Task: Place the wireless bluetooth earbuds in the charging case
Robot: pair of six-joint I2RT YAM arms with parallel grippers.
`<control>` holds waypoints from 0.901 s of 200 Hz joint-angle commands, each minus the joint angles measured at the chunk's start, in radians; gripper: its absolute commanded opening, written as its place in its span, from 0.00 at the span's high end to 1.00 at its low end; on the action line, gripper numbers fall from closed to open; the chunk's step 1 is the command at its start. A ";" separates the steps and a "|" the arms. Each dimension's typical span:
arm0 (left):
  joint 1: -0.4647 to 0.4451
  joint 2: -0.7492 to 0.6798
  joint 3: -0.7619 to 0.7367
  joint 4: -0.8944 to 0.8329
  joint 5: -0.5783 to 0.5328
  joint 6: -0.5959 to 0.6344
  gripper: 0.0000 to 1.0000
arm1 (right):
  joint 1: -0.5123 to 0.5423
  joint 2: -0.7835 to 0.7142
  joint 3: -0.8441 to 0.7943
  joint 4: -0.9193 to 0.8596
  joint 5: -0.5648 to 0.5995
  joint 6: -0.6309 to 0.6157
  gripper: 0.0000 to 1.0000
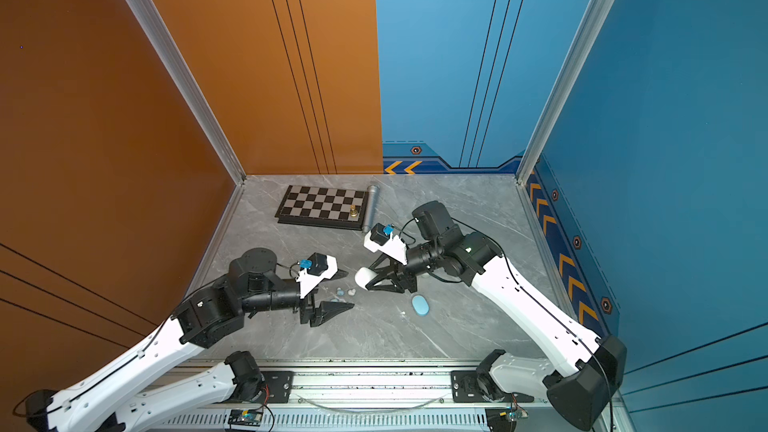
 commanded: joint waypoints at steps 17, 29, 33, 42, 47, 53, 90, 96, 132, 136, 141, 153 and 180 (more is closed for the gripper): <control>-0.012 0.018 0.013 0.089 0.060 -0.034 0.27 | 0.015 -0.004 0.052 -0.035 -0.075 0.087 0.78; -0.018 0.024 0.018 0.096 0.063 -0.038 0.29 | 0.020 0.000 0.063 -0.034 -0.062 0.082 0.78; -0.017 0.026 0.018 0.096 0.064 -0.039 0.30 | 0.021 0.000 0.065 -0.035 -0.056 0.080 0.78; -0.022 0.029 0.020 0.101 0.066 -0.043 0.31 | 0.025 0.001 0.070 -0.035 -0.041 0.073 0.79; -0.024 0.029 0.020 0.105 0.066 -0.046 0.31 | 0.027 0.001 0.072 -0.035 -0.034 0.068 0.79; -0.024 0.031 0.020 0.110 0.065 -0.050 0.32 | 0.030 0.002 0.073 -0.035 -0.030 0.062 0.79; -0.028 0.040 0.015 0.144 0.064 -0.067 0.36 | 0.039 0.008 0.064 -0.040 -0.021 0.048 0.80; -0.029 0.042 0.016 0.146 0.064 -0.067 0.37 | 0.039 0.006 0.062 -0.045 -0.017 0.041 0.80; -0.028 0.050 0.020 0.156 0.073 -0.068 0.40 | 0.077 -0.004 0.043 -0.068 0.024 -0.004 0.80; -0.028 0.051 0.020 0.156 0.075 -0.068 0.40 | 0.078 -0.004 0.043 -0.069 0.026 -0.005 0.80; -0.028 0.054 0.022 0.156 0.077 -0.069 0.41 | 0.081 -0.004 0.041 -0.069 0.031 -0.008 0.80; -0.026 0.060 0.024 0.156 0.084 -0.069 0.43 | 0.083 -0.004 0.041 -0.070 0.038 -0.015 0.80; -0.024 0.070 0.028 0.157 0.089 -0.066 0.51 | 0.089 -0.005 0.044 -0.071 0.050 -0.028 0.80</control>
